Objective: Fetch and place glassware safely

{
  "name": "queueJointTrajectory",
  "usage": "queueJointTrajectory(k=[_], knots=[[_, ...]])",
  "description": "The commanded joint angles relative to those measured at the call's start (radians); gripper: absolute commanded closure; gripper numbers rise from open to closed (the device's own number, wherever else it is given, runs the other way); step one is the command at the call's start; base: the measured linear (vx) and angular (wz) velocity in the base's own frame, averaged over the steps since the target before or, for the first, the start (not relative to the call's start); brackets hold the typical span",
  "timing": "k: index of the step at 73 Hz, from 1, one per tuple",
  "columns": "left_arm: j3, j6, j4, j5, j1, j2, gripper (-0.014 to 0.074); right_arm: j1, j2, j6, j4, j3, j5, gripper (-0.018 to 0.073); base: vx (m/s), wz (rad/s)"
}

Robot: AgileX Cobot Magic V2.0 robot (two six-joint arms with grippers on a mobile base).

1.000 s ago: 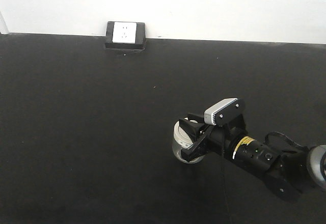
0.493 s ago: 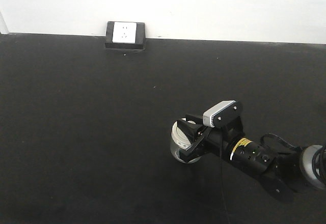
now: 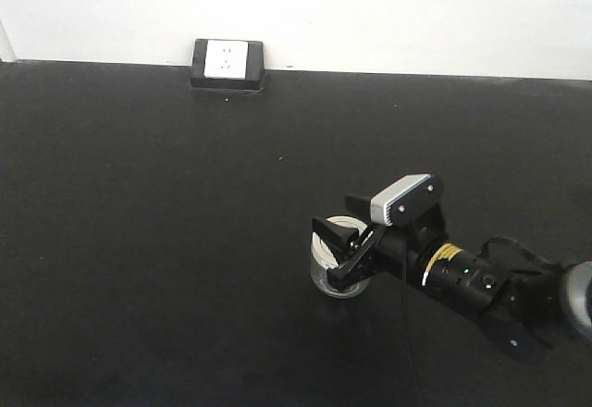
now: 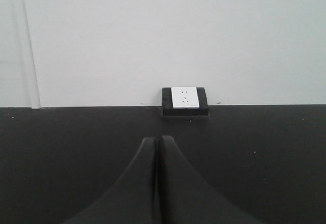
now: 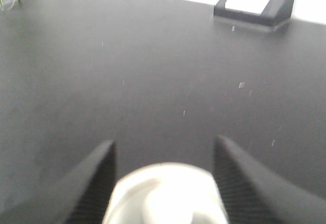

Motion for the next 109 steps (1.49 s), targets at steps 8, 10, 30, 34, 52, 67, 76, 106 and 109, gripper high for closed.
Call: queueJointTrajectory(k=[8,10,30,34,52,67,76,106,109], knots=[[-0.027,-0.006,-0.006,-0.071,-0.008,0.011,0.0603,-0.002,-0.222,0.109,-0.018,-0.016,0.084,0.0078,0.0,0.0],[-0.027,-0.006,-0.006,-0.071,-0.008,0.011,0.0603,-0.002,-0.25,0.127,-0.02,-0.016,0.124,0.0078,0.0,0.0],[-0.027,-0.006,-0.006,-0.071,-0.008,0.011,0.0603,-0.003,-0.658,0.164,-0.019,-0.016,0.561,0.0078,0.0,0.0],[-0.027,-0.006,-0.006,-0.071,-0.008,0.011,0.0603,-0.003,-0.738,0.164,-0.011,-0.016,0.636,0.0078,0.0,0.0],[-0.027,-0.006,-0.006,-0.071,-0.008,0.011,0.0603,-0.003,-1.035,0.164,-0.004,-0.016,0.944,0.0078,0.0,0.0],[-0.027,-0.006,-0.006,-0.071,-0.008,0.011,0.0603,-0.003,-1.283,0.166,-0.004,-0.016,1.173,0.0078,0.0,0.0],[-0.027,-0.006,-0.006,-0.071,-0.008,0.011,0.0603,-0.002,-1.438,0.163,-0.005,-0.016,1.29,0.0081,0.0,0.0],[-0.027,-0.006,-0.006,-0.071,-0.008,0.011,0.0603,-0.002,-1.795,0.009,0.114,0.006,1.523,0.0127,0.0,0.0],[-0.027,-0.006,-0.006,-0.071,-0.008,0.011,0.0603,-0.002,-1.811,-0.012,0.131,0.026,1.522,0.0134,0.0,0.0]])
